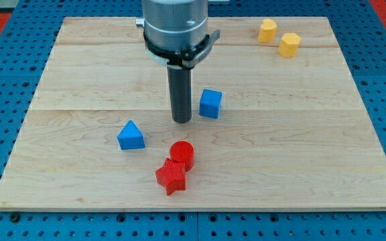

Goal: Bring the yellow heart to the left side of the board

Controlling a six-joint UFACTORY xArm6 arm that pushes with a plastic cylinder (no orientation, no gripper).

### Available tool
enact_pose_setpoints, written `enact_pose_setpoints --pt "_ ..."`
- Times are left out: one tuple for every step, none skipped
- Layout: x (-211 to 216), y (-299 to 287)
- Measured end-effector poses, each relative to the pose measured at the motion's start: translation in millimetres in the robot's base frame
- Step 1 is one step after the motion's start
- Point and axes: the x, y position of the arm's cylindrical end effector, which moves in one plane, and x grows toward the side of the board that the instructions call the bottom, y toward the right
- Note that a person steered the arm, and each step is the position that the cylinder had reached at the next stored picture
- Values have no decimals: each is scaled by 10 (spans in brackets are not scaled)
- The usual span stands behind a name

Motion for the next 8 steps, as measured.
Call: enact_pose_setpoints --pt "-98 -155" --pt "-609 -41" --pt "-1108 659" --pt "-1572 1234" --pt "-1631 880" --pt "-2132 851" --pt "-2582 1074" --pt "-2550 1861"
